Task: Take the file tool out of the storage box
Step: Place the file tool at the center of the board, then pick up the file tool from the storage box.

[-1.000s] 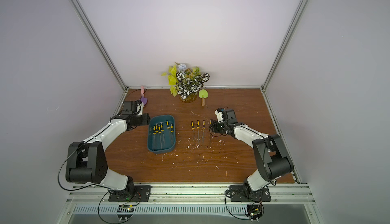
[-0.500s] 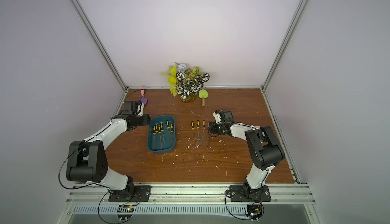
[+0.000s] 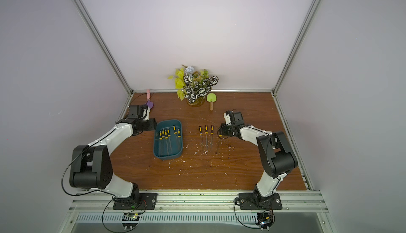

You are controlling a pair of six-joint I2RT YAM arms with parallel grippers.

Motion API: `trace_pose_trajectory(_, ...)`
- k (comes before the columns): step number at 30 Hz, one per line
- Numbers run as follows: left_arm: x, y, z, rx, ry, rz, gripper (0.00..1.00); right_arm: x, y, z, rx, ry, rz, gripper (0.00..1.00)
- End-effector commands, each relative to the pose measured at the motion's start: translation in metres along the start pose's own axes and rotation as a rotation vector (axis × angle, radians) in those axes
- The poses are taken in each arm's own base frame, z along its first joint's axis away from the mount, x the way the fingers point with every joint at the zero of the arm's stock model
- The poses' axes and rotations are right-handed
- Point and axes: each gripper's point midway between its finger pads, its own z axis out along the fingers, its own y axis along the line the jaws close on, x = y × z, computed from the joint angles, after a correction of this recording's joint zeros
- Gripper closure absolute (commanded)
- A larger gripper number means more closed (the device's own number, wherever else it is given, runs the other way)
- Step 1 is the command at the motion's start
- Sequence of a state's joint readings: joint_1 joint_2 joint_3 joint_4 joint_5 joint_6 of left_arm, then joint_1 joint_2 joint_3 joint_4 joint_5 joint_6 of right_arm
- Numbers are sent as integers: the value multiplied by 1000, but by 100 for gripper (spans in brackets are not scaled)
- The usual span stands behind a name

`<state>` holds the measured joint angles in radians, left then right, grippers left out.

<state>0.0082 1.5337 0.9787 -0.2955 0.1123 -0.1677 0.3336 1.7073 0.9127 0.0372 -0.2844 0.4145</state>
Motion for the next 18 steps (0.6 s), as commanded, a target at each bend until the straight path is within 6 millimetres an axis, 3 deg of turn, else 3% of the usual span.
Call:
trace_pose_trajectory(1, -4, 3, -1, 2, 0, -5, 42, -16, 5, -10, 15, -41, -22, 70)
trace_pose_trajectory(5, -3, 4, -1, -3, 2, -3, 42, -32, 21, -21, 76, -76, -82, 69)
trace_pose_trajectory(8, -2, 4, 0, -5, 7, -6, 42, -47, 70, -29, 65, -106, -198, 68)
trace_pose_trajectory(11, -4, 5, -2, -7, -5, -9, 42, -49, 134, -27, -29, -113, -290, 67)
trace_pose_trajectory(15, -5, 7, -5, -21, -15, -13, 42, -33, 206, -2, -135, -66, -386, 67)
trace_pose_trajectory(18, -6, 9, -7, -33, -26, -23, 42, -18, 243, 26, -152, -18, -463, 67)
